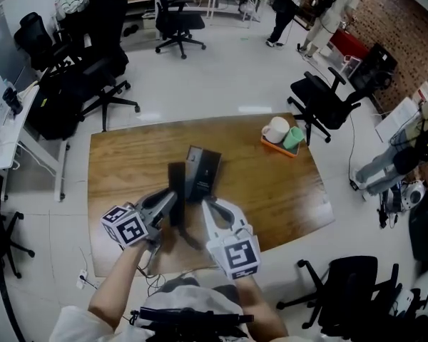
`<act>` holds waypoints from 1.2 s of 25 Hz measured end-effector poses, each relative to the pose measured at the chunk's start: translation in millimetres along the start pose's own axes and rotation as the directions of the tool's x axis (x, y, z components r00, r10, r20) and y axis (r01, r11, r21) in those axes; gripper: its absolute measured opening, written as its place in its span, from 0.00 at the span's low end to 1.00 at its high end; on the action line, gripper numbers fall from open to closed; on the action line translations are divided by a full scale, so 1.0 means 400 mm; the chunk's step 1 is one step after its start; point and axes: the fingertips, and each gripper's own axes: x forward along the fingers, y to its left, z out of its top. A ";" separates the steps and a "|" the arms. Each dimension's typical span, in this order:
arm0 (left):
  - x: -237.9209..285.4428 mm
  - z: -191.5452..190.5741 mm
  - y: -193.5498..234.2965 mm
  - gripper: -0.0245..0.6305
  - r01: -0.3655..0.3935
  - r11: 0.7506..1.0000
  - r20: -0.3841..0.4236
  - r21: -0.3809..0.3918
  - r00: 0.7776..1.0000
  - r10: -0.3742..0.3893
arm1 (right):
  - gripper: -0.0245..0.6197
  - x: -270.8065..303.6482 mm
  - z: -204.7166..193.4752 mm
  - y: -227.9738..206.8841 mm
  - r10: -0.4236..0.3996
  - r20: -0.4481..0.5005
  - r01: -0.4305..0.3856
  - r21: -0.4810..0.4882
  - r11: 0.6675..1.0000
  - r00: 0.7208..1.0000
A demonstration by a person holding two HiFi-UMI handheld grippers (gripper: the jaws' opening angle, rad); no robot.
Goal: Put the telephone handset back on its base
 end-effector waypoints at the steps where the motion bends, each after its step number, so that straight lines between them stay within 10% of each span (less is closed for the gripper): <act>1: 0.012 -0.004 0.012 0.14 0.004 1.000 -0.010 -0.005 1.000 -0.004 | 0.04 0.005 -0.002 -0.006 -0.006 -0.003 0.006 0.005 1.000 1.000; 30: 0.243 -0.100 0.277 0.14 0.140 0.968 -0.213 -0.208 0.959 -0.184 | 0.04 0.081 -0.106 -0.077 -0.057 -0.153 0.065 0.045 0.997 0.987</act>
